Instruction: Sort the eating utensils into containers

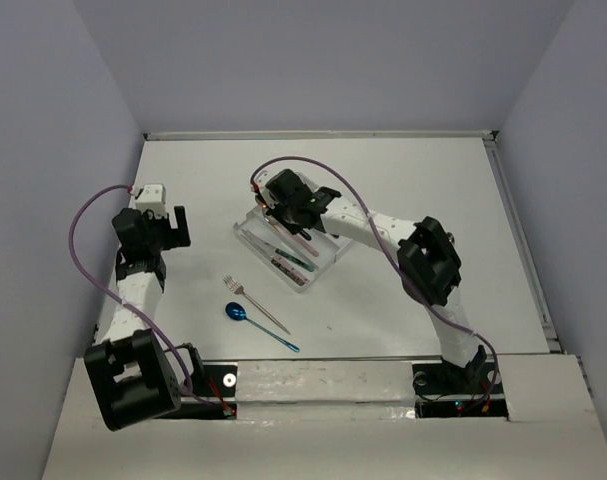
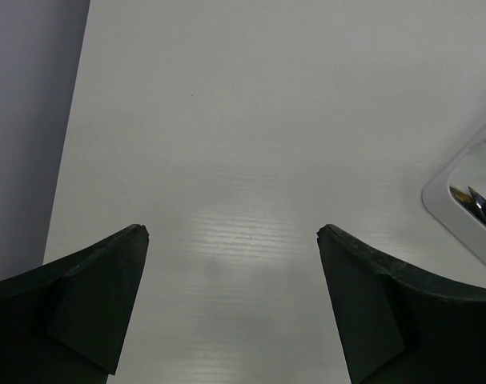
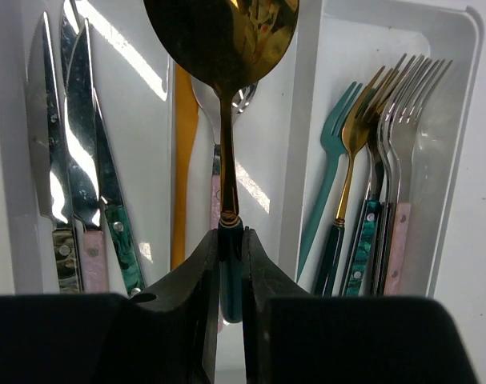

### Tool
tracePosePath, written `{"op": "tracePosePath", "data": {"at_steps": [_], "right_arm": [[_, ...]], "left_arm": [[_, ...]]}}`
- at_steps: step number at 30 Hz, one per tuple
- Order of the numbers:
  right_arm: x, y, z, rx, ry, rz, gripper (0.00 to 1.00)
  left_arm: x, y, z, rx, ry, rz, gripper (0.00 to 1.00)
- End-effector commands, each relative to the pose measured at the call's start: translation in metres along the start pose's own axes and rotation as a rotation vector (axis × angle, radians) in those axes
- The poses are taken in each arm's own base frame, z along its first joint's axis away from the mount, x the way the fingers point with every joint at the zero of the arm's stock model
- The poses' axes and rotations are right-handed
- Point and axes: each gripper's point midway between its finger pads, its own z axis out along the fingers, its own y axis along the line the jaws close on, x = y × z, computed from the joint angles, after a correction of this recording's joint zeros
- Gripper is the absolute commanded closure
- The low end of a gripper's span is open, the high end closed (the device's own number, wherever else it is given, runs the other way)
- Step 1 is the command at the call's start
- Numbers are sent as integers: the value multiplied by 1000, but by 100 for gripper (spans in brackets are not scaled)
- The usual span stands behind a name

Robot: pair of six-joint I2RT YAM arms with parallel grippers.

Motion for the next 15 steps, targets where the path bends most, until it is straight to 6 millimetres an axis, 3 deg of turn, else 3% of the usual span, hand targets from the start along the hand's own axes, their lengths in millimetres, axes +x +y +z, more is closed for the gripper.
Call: {"op": "tracePosePath", "data": {"at_steps": [1, 7, 15], "right_arm": [[-23, -5, -10, -20, -64, -24, 100], [18, 3, 17, -7, 57, -26, 100], [50, 5, 17, 12, 152, -7, 93]], "left_arm": [[-17, 11, 1, -52, -103, 46, 1], [-9, 15, 3, -75, -97, 52, 1], [-4, 13, 5, -62, -83, 56, 1]]}}
